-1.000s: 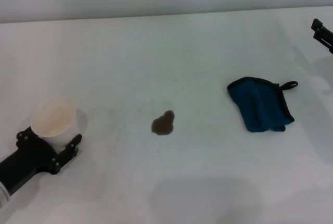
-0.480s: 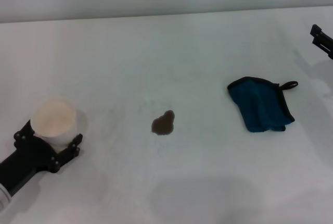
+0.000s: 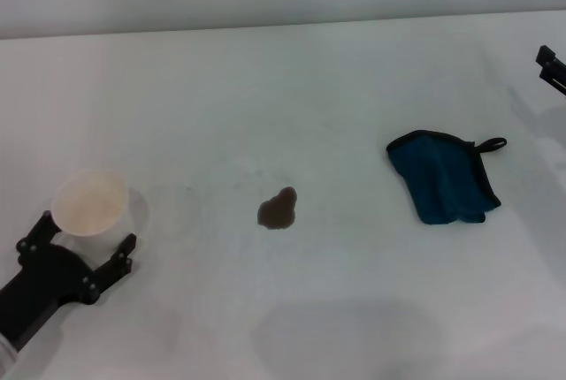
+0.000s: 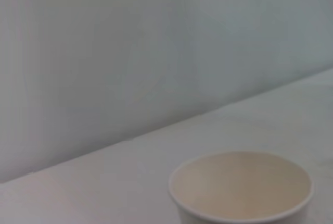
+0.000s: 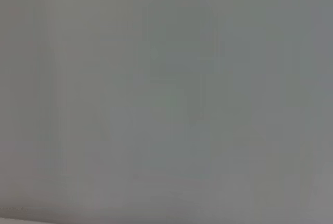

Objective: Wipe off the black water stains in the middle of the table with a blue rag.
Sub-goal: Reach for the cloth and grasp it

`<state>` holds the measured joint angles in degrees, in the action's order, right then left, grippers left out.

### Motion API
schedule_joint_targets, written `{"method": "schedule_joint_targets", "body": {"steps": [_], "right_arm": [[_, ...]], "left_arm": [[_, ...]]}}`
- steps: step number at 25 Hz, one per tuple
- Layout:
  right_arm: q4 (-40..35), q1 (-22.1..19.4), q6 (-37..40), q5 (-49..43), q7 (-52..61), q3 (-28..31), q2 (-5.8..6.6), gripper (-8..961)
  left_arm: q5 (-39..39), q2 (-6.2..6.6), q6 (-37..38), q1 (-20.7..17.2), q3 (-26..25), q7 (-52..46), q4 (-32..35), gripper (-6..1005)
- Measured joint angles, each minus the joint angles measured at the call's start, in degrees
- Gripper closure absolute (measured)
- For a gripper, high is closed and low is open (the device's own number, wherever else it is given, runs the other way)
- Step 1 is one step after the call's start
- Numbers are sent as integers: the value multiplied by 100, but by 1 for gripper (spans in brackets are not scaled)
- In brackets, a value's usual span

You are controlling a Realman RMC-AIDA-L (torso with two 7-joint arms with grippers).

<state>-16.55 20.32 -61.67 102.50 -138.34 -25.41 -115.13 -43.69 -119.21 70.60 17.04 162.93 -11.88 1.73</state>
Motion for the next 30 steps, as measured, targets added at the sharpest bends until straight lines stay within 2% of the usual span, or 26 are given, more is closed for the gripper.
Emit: {"method": "schedule_joint_targets", "body": {"steps": [4,11,23,26,30], "right_arm": [[3,-20,-14,13,-11,14,0,102],[13,-32,9,40,-234,148,0,104],[-46,-120,-76,51,-162,318,16,107],[-137,-139,-79,15,232,282,28,107],[-641,-178,39,-403,1623,221,33,108]], "left_arm": [[-271,9,536,-305,-7,124,7,118],[-460,4,1004,-664,-47,205,12,119],[-656,-6,1147,-1152,-70,191,283,117],[-876,-5,1357,-1282,-74,203,306,119],[-1382,-6,1765,-1455,-75,204,276,115]]}}
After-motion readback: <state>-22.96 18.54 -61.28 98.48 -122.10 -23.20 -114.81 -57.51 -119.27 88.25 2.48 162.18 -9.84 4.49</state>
